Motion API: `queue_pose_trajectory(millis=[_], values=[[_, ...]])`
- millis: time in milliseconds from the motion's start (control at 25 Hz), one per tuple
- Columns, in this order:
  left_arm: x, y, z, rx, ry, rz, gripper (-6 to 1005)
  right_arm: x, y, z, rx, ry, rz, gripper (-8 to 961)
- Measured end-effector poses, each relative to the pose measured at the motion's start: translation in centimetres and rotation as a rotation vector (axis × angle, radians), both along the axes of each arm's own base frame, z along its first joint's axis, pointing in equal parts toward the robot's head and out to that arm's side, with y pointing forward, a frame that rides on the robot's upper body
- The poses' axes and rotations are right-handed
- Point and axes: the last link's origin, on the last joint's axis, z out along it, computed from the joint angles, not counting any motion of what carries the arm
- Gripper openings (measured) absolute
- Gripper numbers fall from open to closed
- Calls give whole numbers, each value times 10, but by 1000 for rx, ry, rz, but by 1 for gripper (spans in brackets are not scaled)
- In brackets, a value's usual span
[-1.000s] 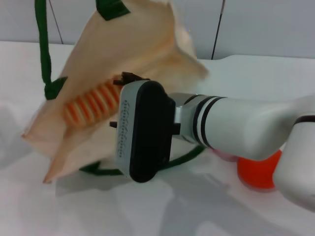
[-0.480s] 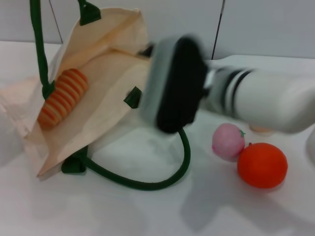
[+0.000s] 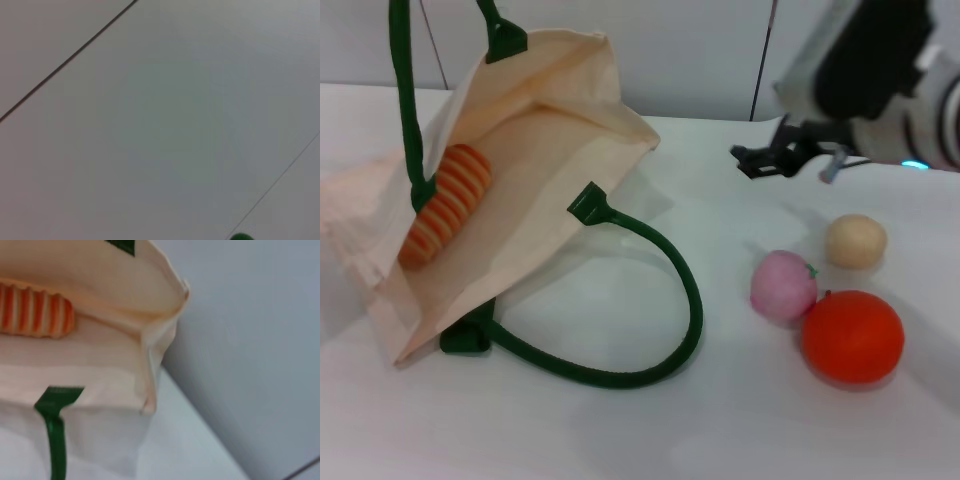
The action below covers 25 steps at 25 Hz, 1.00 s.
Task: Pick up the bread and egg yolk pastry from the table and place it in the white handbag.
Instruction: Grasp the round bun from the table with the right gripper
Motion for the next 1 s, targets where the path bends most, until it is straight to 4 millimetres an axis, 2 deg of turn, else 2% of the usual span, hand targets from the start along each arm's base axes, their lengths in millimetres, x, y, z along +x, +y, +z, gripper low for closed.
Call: queue_pose_trajectory(millis=[80, 200, 480, 1000], values=[[0, 0, 0, -1, 0, 1, 193, 17, 3, 11, -73, 45, -81, 893], [0, 0, 0, -1, 0, 2, 194, 29, 6, 14, -113, 60, -134, 893], [-1, -1, 0, -2, -1, 5, 196, 64, 23, 8, -176, 42, -295, 892], [-1, 0, -1, -3, -1, 3, 200, 102, 31, 22, -137, 4, -435, 877]])
